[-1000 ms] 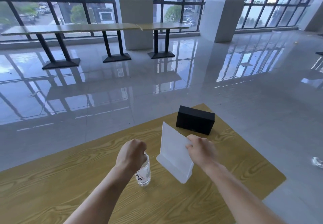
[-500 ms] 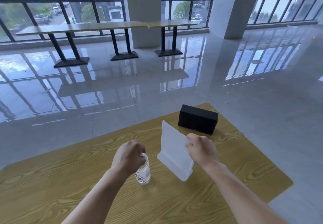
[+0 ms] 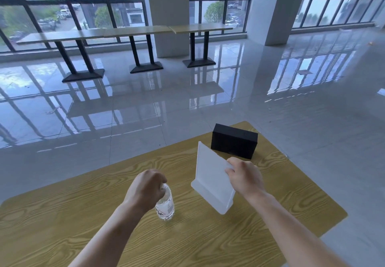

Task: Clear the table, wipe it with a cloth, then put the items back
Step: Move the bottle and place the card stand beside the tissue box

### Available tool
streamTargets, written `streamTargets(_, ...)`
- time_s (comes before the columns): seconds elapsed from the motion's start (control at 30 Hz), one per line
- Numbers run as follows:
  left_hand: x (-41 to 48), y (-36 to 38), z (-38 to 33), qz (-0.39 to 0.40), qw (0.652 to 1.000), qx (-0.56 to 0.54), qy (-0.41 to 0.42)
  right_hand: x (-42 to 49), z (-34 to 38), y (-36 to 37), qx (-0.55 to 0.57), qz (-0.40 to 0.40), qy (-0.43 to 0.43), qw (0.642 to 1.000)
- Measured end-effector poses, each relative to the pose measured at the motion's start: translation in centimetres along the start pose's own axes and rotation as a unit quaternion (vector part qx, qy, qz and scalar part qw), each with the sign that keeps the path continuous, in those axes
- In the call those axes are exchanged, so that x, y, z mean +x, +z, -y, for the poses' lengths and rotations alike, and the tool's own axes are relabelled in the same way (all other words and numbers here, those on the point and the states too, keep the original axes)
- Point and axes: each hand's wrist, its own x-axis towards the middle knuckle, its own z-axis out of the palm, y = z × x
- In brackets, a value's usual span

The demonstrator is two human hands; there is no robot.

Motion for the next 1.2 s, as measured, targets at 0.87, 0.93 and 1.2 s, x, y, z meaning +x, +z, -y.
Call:
streamTargets(0.87, 1.9, 5.8, -8.2, -0.028, 0.992, 0.043, 0.115, -2.4, -4.1, -2.8, 0.005, -0.023, 0.04, 0.999)
streamTargets(0.93, 2.9, 7.7, -9.2, -0.016, 0.992, 0.061, 0.114, -2.7, -5.7, -3.6, -0.006, -0.028, 0.06, 0.998)
streamTargets(1.2, 7.7, 15.0, -13.8, 0.015, 0.99, 0.082, 0.113, -2.6, -12.4, -5.9, -0.035, -0.055, 0.114, 0.991)
